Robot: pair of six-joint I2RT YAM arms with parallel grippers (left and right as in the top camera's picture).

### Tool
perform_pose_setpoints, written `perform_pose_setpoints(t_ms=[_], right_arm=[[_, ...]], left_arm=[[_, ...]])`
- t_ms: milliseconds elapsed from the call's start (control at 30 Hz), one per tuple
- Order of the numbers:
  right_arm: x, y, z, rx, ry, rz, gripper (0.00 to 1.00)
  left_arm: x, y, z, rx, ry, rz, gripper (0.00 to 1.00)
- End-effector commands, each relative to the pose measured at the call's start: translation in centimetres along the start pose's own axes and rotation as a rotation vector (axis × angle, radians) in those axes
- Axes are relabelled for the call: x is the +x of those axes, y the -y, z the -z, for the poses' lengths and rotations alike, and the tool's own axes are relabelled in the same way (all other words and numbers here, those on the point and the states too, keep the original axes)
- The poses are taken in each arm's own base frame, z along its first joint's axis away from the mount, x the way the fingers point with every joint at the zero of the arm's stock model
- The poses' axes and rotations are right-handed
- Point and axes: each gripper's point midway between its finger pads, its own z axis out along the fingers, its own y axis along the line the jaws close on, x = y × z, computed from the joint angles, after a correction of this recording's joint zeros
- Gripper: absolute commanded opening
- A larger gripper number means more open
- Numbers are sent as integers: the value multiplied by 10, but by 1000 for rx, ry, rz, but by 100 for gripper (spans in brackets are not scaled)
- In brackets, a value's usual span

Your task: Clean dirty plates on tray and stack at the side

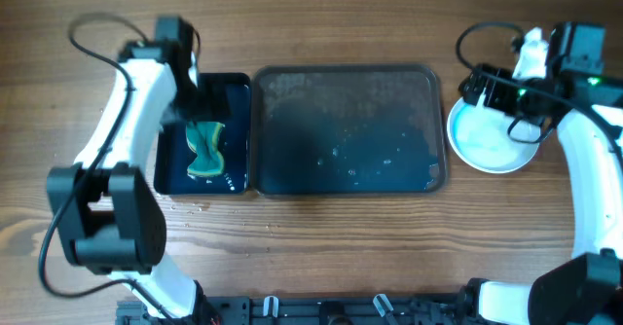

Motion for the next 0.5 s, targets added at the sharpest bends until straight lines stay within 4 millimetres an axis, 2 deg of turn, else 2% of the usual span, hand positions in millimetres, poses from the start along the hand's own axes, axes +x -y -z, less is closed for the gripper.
perform_pose_setpoints(t_ms=[0,67,100,233,333,467], right_arm=[[-25,-23,60,-22,123,67,100],[-29,-34,97,-27,191,103,99],[-29,-43,126,-30,253,132,100],[-16,-62,196,-44,429,183,100],[4,-72,242,-42,562,218,100],[27,-80,280,-51,676,251,100]], left_arm=[[-36,16,111,121,260,-19,100],[-34,20,133,167,311,-23,100],[-32,21,143,180,332,-26,100],[-31,20,148,183,345,-25,100],[-31,20,148,183,345,-26,100],[-31,20,148,183,345,-26,100]])
